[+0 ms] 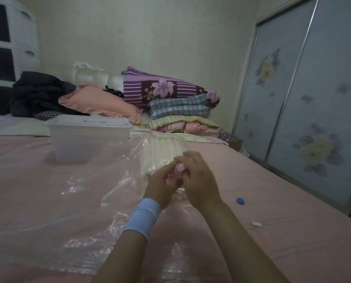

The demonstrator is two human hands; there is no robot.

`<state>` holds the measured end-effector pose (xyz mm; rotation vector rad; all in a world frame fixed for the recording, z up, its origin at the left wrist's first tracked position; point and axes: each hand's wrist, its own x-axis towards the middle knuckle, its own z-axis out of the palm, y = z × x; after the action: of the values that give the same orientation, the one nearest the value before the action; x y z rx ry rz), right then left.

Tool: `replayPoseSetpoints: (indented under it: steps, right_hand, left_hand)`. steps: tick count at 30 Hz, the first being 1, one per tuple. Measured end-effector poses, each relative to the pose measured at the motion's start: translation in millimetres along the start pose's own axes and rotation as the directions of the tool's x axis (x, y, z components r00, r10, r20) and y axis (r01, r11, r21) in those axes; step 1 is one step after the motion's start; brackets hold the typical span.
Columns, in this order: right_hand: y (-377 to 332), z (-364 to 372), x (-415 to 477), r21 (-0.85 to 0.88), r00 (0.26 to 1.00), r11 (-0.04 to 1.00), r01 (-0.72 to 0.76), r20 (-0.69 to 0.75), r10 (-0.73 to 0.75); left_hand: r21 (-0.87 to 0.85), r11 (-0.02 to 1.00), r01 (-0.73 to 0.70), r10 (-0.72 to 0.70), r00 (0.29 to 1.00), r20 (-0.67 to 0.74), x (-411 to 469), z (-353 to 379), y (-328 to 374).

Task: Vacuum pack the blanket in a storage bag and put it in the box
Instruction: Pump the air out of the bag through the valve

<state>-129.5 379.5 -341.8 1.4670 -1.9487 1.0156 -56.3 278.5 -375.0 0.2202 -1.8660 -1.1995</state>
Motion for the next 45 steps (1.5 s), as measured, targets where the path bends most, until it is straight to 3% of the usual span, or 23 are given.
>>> replayPoseSetpoints:
  steps: [1, 3, 5, 7, 9, 11, 13, 15, 17, 18, 20, 23, 25, 27, 29, 31, 33, 34, 36, 38, 41, 43, 45]
  right_hand:
    - [3, 1, -2, -0.001, 0.997, 1.000, -0.026, 0.078, 0.026]
    - [0, -10, 5, -0.012, 0.997, 1.000, 0.001, 0.074, 0.000]
    - [-15, -30, 20, -0.019, 0.987, 0.992, 0.127, -0.095, -0.128]
    - [-31, -50, 32, -0.020, 0.920, 0.975, 0.221, -0.329, -0.215]
    - [-39, -60, 37, -0.027, 0.828, 0.968, 0.248, -0.513, -0.226]
    - [-37, -54, 33, -0.056, 0.788, 0.975, 0.217, -0.580, -0.209]
    - [-29, -35, 21, -0.071, 0.866, 0.986, 0.152, -0.472, -0.167]
    - [-16, -14, 5, -0.069, 0.983, 0.996, 0.055, -0.170, -0.066]
    - [-4, -5, -1, -0.080, 0.997, 0.997, -0.001, 0.078, 0.008]
    - [-2, -8, 0, -0.071, 0.993, 0.997, -0.002, 0.119, 0.010]
    - [-9, -23, 11, -0.052, 0.996, 0.995, 0.079, 0.056, -0.076]
    - [-31, -56, 30, -0.038, 0.921, 0.964, 0.262, -0.288, -0.262]
    - [-38, -70, 38, -0.070, 0.834, 0.953, 0.293, -0.469, -0.291]
    - [-34, -65, 37, -0.090, 0.809, 0.961, 0.260, -0.523, -0.268]
    - [-23, -42, 23, -0.079, 0.882, 0.979, 0.187, -0.426, -0.203]
    - [-10, -17, 7, -0.042, 0.986, 0.996, 0.078, -0.143, -0.083]
    - [-2, -5, -1, -0.012, 0.997, 1.000, -0.009, 0.082, 0.010]
    - [-2, -6, -1, 0.004, 0.993, 1.000, -0.018, 0.114, 0.018]
    - [-9, -18, 8, 0.004, 0.998, 0.999, 0.045, 0.050, -0.045]
    - [-25, -39, 23, 0.000, 0.972, 0.984, 0.179, -0.158, -0.177]
    - [-43, -63, 39, -0.022, 0.830, 0.954, 0.298, -0.488, -0.270]
    - [-44, -60, 40, -0.041, 0.794, 0.958, 0.283, -0.550, -0.258]
    - [-33, -41, 30, -0.046, 0.851, 0.972, 0.232, -0.473, -0.225]
  left_hand:
    - [0.013, 1.000, 0.004, -0.004, 1.000, 0.000, 0, 1, 0]
    - [0.002, 1.000, -0.014, 0.014, 1.000, -0.002, -1, 0, 3]
    - [-0.014, 0.999, -0.034, 0.034, 0.999, -0.003, -1, -3, 6]
    - [-0.005, 0.999, -0.042, 0.042, 0.999, 0.004, 0, -6, 7]
    - [-0.004, 0.999, -0.048, 0.048, 0.999, 0.011, 0, -5, 5]
    - [0.012, 0.998, -0.055, 0.055, 0.998, 0.015, 0, -2, 2]
    - [0.022, 0.998, -0.056, 0.055, 0.998, 0.017, 0, -1, 0]
    - [0.009, 1.000, -0.027, 0.027, 1.000, 0.008, -1, -1, 0]
    - [0.026, 1.000, -0.001, 0.000, 1.000, 0.009, -1, -1, -1]
    - [0.027, 1.000, 0.000, 0.000, 1.000, 0.009, -1, -1, 0]
    - [-0.015, 1.000, -0.007, 0.007, 1.000, 0.008, -1, -3, 3]
    - [-0.011, 1.000, -0.002, 0.002, 1.000, 0.011, 1, -6, 4]
    - [-0.021, 1.000, -0.008, 0.009, 1.000, 0.017, -1, -5, 4]
    - [-0.009, 1.000, -0.021, 0.021, 1.000, 0.010, -2, -2, 3]
    - [-0.001, 1.000, -0.023, 0.023, 1.000, 0.003, -1, 0, 2]
    - [-0.010, 1.000, -0.011, 0.011, 1.000, 0.000, -1, 0, 0]
    - [0.000, 1.000, 0.000, 0.000, 1.000, 0.001, -1, 1, -1]
    - [0.001, 1.000, 0.000, 0.000, 1.000, -0.001, -1, 1, -1]
    - [-0.030, 1.000, -0.005, 0.005, 1.000, 0.002, -1, -1, 0]
    - [-0.042, 0.999, -0.002, 0.002, 1.000, 0.005, 1, -4, 0]
    - [-0.049, 0.999, 0.001, 0.000, 1.000, 0.015, 3, -6, -1]
    - [-0.029, 0.999, -0.024, 0.024, 1.000, 0.016, 2, -4, -1]
    - [-0.030, 0.999, -0.027, 0.027, 1.000, 0.011, 0, -3, 1]
